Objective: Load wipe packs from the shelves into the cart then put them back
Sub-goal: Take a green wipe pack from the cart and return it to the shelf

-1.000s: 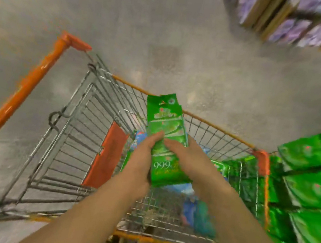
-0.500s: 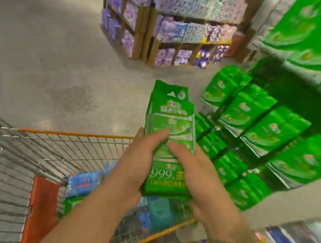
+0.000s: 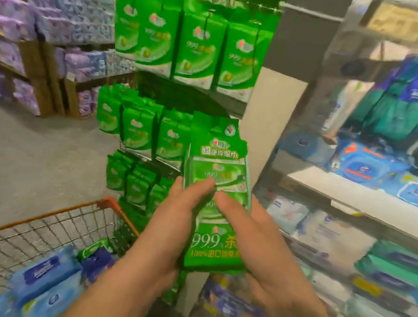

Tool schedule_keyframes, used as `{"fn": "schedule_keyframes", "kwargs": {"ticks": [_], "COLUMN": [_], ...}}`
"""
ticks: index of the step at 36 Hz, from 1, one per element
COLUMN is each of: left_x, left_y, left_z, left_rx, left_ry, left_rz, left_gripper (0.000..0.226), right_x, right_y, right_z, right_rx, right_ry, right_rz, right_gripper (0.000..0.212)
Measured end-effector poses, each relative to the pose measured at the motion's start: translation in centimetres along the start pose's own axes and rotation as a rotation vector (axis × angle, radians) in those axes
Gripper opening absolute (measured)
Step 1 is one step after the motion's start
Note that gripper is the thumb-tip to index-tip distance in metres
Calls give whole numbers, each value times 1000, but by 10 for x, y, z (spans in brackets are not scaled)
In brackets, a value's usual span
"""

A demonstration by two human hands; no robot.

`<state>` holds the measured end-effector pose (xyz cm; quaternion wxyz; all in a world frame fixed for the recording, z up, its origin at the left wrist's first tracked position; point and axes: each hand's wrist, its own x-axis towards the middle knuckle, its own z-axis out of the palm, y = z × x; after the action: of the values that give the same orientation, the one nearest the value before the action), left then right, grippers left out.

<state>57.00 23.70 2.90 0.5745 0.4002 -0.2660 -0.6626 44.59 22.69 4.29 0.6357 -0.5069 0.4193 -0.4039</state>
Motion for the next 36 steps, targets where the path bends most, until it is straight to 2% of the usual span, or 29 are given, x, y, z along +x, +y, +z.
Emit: {"fn": "schedule_keyframes", "kwargs": {"ticks": [2, 6, 8, 10, 13, 16, 18, 22, 25, 26, 28, 29, 31, 33, 36], "left_x": [5, 17, 26, 35, 46, 56, 64, 82, 86, 86, 88, 90, 95, 110, 136], "left_y": [-16, -54, -74, -89, -109, -126, -135, -148, -161, -164, -171, -174, -180, -193, -216], "left_z": [37, 105, 132, 161, 199, 232, 252, 286, 299, 305, 316, 324, 340, 349, 365], "left_rx": [29, 67, 50, 39, 88, 127, 164, 243, 283, 280, 266, 253, 254, 202, 213], "left_ry": [-29, -76, -97, -102, -171, -284, -273, -238, -283, -311, -376, -419, -496, -524, -562], "left_rz": [6, -45, -90, -138, -93, -94, -106, -210, -208, -200, -171, -175, -175, -233, -348], "left_gripper": [61, 43, 55, 62, 32, 17, 21, 59, 91, 94, 67, 57, 62, 70, 63], "right_x": [-11, -32, -44, -55, -72, -87, -95, -106, -106, -107, -111, -113, -112, -106, -105], "right_y": [-3, -9, -12, -16, -21, -27, -32, -39, -42, -46, -48, -50, -44, -40, -46], "right_z": [-38, -109, -143, -173, -216, -255, -276, -313, -335, -339, -356, -363, -378, -386, -402], "right_rx": [2, 15, 5, 6, 40, 95, 97, 214, 239, 229, 227, 222, 234, 271, 239], "right_ry": [43, 149, 201, 240, 292, 347, 388, 436, 452, 472, 541, 587, 614, 642, 718], "right_rz": [-10, -32, -41, -46, -29, -29, -34, -18, -26, -18, 6, 11, 5, -40, -68], "right_gripper": [33, 51, 56, 52, 40, 31, 29, 41, 51, 47, 7, 12, 7, 22, 36]}}
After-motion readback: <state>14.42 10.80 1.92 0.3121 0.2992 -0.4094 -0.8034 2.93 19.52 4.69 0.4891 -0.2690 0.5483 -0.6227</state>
